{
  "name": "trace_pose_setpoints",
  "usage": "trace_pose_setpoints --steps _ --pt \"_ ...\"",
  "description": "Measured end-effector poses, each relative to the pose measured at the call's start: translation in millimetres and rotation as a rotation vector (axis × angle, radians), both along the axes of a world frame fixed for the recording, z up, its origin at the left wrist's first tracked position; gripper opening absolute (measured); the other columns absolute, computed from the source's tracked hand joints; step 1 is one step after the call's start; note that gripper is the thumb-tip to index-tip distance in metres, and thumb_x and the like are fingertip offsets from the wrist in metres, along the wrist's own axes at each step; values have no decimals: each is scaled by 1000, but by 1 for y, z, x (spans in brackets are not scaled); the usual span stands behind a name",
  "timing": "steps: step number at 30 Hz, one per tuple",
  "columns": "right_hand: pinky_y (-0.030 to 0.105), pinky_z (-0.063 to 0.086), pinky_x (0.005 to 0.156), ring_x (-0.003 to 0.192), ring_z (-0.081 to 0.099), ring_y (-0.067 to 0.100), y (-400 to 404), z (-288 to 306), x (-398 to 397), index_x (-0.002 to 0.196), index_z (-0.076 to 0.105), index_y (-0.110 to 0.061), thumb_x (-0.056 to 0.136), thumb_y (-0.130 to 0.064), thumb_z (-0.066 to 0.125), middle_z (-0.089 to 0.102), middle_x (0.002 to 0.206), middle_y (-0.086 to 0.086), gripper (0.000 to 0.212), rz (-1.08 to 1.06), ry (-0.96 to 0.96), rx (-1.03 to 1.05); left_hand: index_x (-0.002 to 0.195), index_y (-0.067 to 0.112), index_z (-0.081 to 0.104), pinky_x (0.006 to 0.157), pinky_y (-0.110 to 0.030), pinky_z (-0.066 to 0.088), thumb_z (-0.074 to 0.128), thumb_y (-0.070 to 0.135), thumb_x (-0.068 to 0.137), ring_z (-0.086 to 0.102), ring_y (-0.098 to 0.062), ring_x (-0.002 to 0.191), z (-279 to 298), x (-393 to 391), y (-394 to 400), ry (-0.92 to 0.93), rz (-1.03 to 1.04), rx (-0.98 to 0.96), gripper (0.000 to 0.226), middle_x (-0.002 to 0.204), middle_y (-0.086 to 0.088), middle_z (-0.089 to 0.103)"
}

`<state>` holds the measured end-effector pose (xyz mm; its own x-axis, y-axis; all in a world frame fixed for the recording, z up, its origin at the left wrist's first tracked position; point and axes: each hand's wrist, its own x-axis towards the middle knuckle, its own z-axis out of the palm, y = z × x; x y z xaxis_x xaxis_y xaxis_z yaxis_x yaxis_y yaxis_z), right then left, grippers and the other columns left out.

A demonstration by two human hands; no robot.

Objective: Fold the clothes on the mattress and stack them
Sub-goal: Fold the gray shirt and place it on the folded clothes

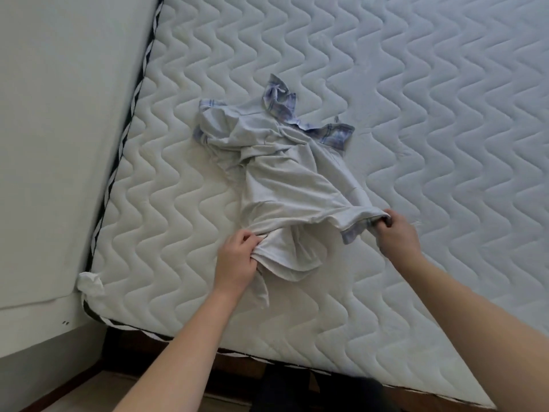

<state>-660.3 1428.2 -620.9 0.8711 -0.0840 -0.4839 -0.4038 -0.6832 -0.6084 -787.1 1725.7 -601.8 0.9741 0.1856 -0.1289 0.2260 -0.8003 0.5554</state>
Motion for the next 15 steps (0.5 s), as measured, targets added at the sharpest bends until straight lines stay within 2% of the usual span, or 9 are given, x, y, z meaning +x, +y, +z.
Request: trace_pose_setpoints --steps 2,5,8,10,12,14,15 --pt "30 37 57 69 53 20 -11 18 -5 88 64 -17 88 -22 62 60 73 3 6 -8 23 20 102 6 74 75 -41 52 48 -1 66 64 -33 88 21 -5 -12 -20 22 -59 45 100 -10 67" --pt "30 41 55 64 56 20 -18 45 -14 87 65 -21 88 -25 63 63 71 6 5 -51 34 94 101 9 70 69 -39 50 43 11 72 63 -31 82 56 -8 -34 19 48 -132 39 93 -8 69" --pt "22 46 50 59 59 10 -17 74 -21 103 65 -28 91 -21 60 68 79 7 14 -89 50 255 94 10 63 63 -40 43 41 23 82 60 -35 76 91 -3 -52 29 31 -104 28 82 -11 66" --pt "24 51 60 70 59 14 -12 93 -27 121 58 -26 94 -18 59 69 100 10 29 -73 110 377 90 11 57 63 -42 43 39 29 86 58 -35 74 115 7 -62 38 22 -119 25 79 -10 63" --pt "34 52 80 88 59 16 -7 112 -36 137 48 -26 94 -20 61 62 117 0 46 33 123 338 89 12 53 63 -44 44 39 29 86 56 -35 74 138 20 -72 29 -10 -136 22 78 -10 61" --pt "34 49 92 104 56 11 2 133 -48 138 46 -34 91 -17 61 52 128 -10 52 189 80 310 88 15 51 62 -42 43 42 28 86 56 -33 73 160 33 -82 9 -62 -134 16 77 -8 60" --pt "35 48 97 110 54 9 7 143 -56 135 48 -39 89 -11 60 50 133 -13 55 242 77 375 86 15 52 61 -41 41 44 26 86 56 -31 73 169 39 -87 3 -85 -141 14 75 -6 59"
